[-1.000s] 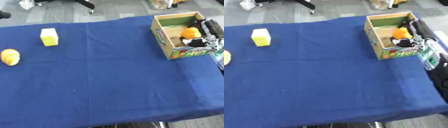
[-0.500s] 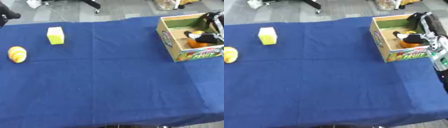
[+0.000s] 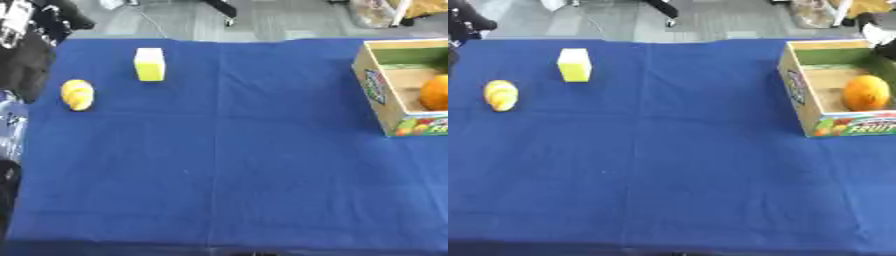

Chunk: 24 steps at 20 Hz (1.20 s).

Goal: Pick up the objects with one hand, pass them to the other hand, and then place them into the box on the other side of the table.

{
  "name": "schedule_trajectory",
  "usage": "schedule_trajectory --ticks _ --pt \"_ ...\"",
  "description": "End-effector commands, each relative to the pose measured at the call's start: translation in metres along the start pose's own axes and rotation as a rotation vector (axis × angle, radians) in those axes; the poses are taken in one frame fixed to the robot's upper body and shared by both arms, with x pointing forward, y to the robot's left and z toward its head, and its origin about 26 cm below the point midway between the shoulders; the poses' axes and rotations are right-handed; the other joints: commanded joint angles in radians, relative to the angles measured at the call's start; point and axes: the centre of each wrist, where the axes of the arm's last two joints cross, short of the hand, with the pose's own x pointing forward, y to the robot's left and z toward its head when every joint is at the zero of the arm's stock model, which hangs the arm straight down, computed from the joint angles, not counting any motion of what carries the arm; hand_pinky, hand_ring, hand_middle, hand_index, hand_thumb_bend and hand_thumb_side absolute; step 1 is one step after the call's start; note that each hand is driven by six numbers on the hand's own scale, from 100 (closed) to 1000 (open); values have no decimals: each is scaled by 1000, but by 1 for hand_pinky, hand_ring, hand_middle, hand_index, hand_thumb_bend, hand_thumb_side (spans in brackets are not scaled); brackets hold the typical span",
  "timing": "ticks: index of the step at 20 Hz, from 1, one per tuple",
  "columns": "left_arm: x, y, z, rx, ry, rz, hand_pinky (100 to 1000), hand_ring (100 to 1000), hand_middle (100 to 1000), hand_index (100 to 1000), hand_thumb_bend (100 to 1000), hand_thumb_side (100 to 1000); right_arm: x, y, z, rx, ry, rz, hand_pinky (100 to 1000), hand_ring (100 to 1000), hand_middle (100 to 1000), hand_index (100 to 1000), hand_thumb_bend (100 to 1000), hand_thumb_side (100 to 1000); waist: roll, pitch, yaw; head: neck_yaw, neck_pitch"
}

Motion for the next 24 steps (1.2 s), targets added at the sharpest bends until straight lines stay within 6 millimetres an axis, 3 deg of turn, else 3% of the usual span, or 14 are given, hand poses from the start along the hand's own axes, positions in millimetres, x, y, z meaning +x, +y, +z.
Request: schedule_trajectory --ticks 1,4,8,16,21,24 --pt "11 23 -4 29 13 -157 732 592 551 608 100 454 37 -25 -8 -67 -140 -24 748 767 437 732 399 249 3 -19 -5 56 -2" --pt "9 49 -4 52 100 -337 742 611 575 633 100 459 63 -28 0 -52 -228 -65 749 761 430 737 390 248 7 -23 -12 132 -2" --pt "6 89 -6 45 255 -613 757 652 619 681 151 460 74 -23 5 -6 -314 -97 752 759 410 745 378 251 12 -27 -20 193 -2" --pt "-8 142 -21 -56 550 -1037 766 707 691 744 308 380 81 -6 17 87 -342 -189 737 748 360 719 339 263 13 -32 -40 216 -2" --pt "-34 155 -29 -109 720 -1246 764 723 718 767 393 380 83 2 23 119 -315 -232 730 744 343 710 326 265 8 -32 -53 225 -2" --pt "-56 159 -26 -123 831 -1287 760 714 704 756 393 380 84 4 25 131 -308 -248 728 743 334 706 313 271 4 -30 -60 231 -2"
